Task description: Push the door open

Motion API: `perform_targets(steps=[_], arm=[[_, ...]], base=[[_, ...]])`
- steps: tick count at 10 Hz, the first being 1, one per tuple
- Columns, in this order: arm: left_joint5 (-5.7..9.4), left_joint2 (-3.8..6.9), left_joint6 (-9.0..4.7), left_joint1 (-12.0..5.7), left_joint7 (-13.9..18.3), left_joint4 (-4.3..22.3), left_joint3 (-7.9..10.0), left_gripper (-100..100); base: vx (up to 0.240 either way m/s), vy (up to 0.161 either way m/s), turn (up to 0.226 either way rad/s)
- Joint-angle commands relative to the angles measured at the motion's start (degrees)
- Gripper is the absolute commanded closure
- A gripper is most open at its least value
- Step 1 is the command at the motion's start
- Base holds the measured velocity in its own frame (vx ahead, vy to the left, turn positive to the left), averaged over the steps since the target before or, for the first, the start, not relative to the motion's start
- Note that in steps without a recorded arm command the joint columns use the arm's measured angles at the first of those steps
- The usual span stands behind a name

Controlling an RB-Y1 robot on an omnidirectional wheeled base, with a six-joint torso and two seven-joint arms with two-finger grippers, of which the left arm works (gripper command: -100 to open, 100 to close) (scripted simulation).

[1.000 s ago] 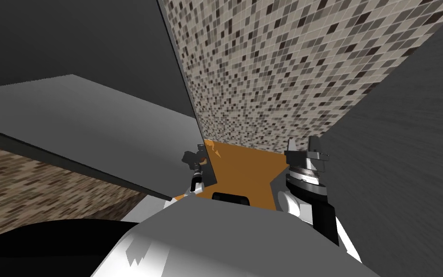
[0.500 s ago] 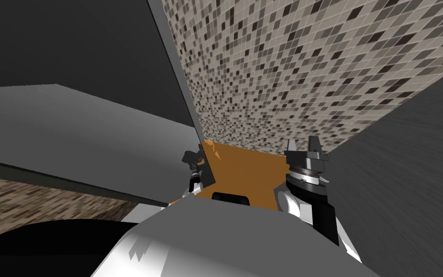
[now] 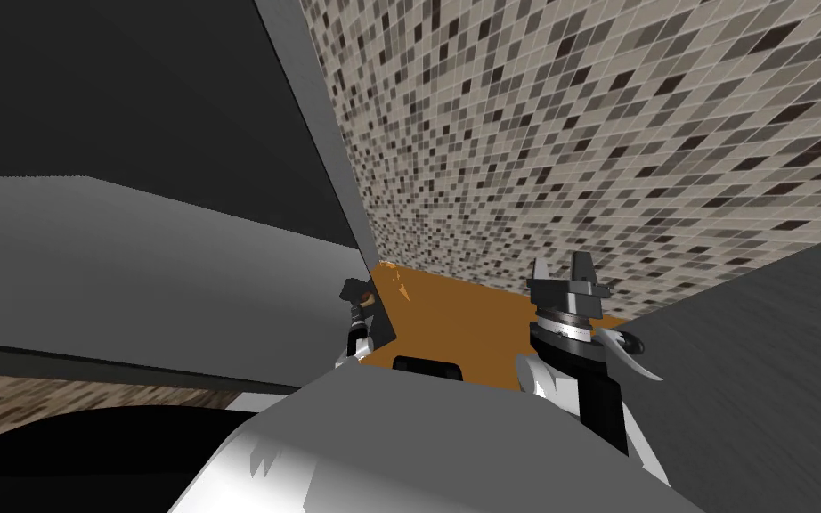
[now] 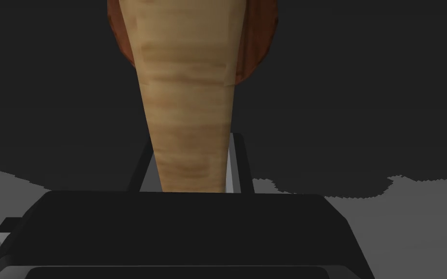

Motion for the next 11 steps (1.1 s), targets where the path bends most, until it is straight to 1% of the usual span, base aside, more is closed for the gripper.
perform_targets(steps=[1,6,9,10,11], arm=[[0.74,0.62,-0.51,-0.1,-0.3,0.1,1.35,100],[2.83,0.26,-0.74,0.05,-1.6,0.2,4.84,100],[3.72,-0.12,-0.84,0.12,-2.1,0.3,6.31,100],[3.66,0.19,-0.72,0.64,-2.0,0.2,6.33,100],[4.36,0.42,-0.87,0.77,-2.5,0.2,7.42,100]], base=[[0.219,-0.022,0.067],[0.24,-0.02,0.073],[0.185,-0.016,0.054],[0.077,0.004,0.045],[0.122,0.066,0.038]])
